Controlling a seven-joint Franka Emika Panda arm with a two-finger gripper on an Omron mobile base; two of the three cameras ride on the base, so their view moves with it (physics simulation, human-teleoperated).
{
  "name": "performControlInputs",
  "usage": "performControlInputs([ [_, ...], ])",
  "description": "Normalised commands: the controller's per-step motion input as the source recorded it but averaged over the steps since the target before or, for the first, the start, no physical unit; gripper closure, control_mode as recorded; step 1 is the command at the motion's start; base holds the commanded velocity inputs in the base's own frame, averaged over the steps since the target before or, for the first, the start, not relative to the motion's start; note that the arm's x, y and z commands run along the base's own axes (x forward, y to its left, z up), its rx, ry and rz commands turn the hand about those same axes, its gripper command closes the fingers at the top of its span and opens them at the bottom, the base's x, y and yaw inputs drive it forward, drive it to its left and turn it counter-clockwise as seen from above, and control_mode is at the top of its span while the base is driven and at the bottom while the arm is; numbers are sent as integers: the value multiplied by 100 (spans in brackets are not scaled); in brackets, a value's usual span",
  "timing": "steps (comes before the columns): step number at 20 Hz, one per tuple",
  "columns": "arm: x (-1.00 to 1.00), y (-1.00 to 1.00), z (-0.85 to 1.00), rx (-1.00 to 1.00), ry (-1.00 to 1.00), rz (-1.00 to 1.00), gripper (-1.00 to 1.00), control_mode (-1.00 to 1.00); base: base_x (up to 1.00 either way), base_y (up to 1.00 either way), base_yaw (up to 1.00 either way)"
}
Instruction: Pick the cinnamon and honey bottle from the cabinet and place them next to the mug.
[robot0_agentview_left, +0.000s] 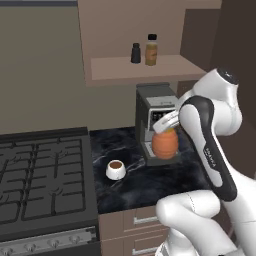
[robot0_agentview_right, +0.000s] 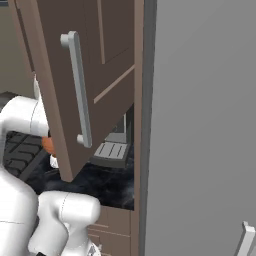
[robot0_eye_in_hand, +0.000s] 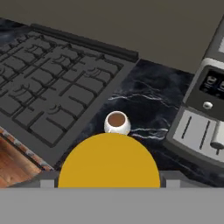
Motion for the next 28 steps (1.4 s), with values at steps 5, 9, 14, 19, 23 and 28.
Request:
performControlInputs([
  [5,0,5,-24,-3,9,27,100,-100,0,0,0],
  [9,0,14,-14,-3,1,25,100,-100,0,0,0],
  [14,0,12,-31,-7,0,6,100,-100,0,0,0],
  [19,0,6,-47,-7,0,0,100,-100,0,0,0],
  [23,0,1,-34,-3,0,0,100,-100,0,0,0],
  [28,6,0,-29,0,0,0,100,-100,0,0,0],
])
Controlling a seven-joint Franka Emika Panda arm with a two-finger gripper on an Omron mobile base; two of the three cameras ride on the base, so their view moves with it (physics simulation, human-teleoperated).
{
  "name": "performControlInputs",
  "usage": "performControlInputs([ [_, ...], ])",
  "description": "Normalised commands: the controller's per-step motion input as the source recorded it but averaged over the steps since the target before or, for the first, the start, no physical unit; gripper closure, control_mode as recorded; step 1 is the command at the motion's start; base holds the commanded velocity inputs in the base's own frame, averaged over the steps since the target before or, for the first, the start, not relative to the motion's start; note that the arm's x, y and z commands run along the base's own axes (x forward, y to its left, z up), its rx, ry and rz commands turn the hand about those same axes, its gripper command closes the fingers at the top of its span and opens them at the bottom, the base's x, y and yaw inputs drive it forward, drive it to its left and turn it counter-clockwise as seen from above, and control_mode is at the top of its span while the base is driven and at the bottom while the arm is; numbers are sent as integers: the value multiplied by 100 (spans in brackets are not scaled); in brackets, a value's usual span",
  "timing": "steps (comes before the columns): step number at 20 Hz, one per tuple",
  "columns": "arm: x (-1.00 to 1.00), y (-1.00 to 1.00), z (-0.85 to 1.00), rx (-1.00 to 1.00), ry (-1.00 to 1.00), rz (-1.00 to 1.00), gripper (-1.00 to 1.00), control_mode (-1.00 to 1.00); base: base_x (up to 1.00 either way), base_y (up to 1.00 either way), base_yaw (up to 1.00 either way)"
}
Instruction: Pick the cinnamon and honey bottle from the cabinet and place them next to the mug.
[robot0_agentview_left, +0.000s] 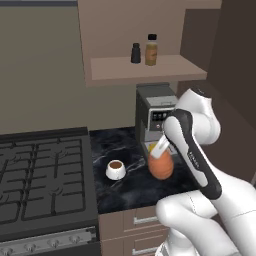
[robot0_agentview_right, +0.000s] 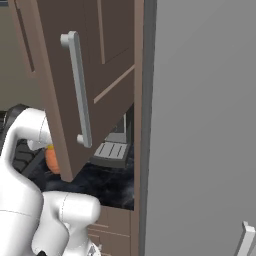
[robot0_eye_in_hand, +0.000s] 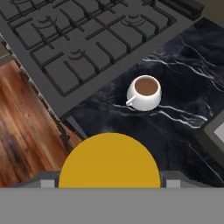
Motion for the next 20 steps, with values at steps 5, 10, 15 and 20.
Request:
performControlInputs([
  [5,13,5,-23,0,0,0,100,-100,0,0,0],
  [10,17,6,-9,0,0,0,100,-100,0,0,0],
  [15,16,1,0,4,0,0,100,-100,0,0,0],
  [20,7,0,0,10,-1,0,100,-100,0,0,0],
])
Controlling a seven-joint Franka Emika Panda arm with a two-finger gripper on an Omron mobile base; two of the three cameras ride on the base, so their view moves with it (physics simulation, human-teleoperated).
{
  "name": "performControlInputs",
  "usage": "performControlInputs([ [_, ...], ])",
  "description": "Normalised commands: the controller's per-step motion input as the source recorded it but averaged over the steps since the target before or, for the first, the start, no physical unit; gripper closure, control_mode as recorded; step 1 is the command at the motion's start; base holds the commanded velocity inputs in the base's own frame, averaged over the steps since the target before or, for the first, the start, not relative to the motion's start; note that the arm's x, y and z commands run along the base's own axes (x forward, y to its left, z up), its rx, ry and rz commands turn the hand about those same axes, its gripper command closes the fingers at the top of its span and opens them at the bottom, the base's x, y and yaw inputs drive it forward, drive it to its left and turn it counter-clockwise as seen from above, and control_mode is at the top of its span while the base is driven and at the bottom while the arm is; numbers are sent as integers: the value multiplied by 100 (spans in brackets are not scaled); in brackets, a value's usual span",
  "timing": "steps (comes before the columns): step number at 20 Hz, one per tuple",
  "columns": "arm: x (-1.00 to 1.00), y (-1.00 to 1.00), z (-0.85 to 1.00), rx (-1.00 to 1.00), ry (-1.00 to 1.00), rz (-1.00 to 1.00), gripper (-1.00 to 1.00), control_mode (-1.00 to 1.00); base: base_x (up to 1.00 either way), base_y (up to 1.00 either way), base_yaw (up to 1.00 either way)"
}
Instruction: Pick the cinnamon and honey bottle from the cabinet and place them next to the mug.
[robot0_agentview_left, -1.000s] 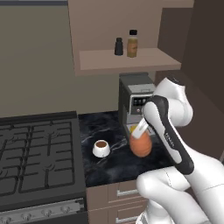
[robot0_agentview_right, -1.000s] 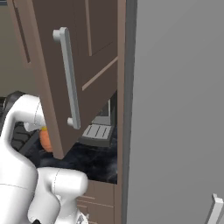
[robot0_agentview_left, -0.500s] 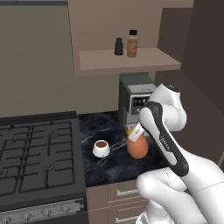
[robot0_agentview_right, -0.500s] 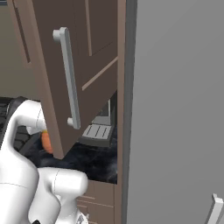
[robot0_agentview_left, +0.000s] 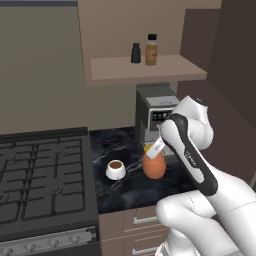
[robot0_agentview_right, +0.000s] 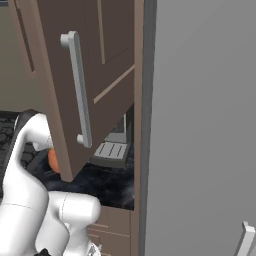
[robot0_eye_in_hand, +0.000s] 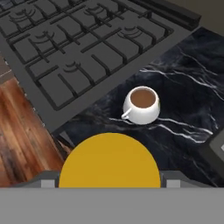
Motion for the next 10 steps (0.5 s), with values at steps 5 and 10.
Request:
performControlInputs([
  [5,5,0,-5,9,0,0,100,-100,0,0,0],
  [10,1,0,-4,4,0,0,100,-100,0,0,0],
])
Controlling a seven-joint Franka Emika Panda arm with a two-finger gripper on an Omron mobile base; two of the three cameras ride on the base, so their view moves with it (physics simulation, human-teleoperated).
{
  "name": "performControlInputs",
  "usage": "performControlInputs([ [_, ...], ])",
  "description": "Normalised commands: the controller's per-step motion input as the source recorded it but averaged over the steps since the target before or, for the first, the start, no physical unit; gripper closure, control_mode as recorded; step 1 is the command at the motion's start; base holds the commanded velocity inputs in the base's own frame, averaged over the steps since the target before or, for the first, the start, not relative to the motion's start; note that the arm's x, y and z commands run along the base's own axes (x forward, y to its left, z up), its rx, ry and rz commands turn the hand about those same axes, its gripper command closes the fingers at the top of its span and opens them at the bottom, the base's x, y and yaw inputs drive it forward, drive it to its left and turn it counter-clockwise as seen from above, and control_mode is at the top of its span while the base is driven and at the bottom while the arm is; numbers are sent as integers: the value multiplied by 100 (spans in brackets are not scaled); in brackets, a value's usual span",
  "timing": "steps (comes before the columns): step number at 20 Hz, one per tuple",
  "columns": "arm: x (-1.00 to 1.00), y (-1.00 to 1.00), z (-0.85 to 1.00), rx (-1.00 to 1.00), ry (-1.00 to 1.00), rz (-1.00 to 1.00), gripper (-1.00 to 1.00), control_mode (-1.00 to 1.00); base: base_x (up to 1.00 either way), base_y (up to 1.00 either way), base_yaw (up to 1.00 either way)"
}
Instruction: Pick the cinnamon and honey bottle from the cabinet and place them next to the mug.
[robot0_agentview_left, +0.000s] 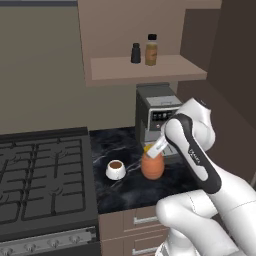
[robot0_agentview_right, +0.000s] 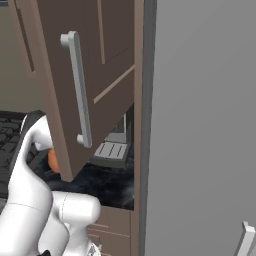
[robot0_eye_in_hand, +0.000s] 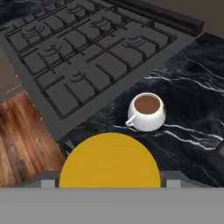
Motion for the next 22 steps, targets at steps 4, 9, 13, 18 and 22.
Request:
performControlInputs([
  [4,1,0,-26,6,-1,0,100,-100,0,0,0],
  [9,5,0,-36,3,-2,0,100,-100,0,0,0],
  [13,2,0,-33,3,-4,0,100,-100,0,0,0],
  [18,7,0,-26,2,-7,0,100,-100,0,0,0],
  [22,29,0,-2,0,-4,0,100,-100,0,0,0],
])
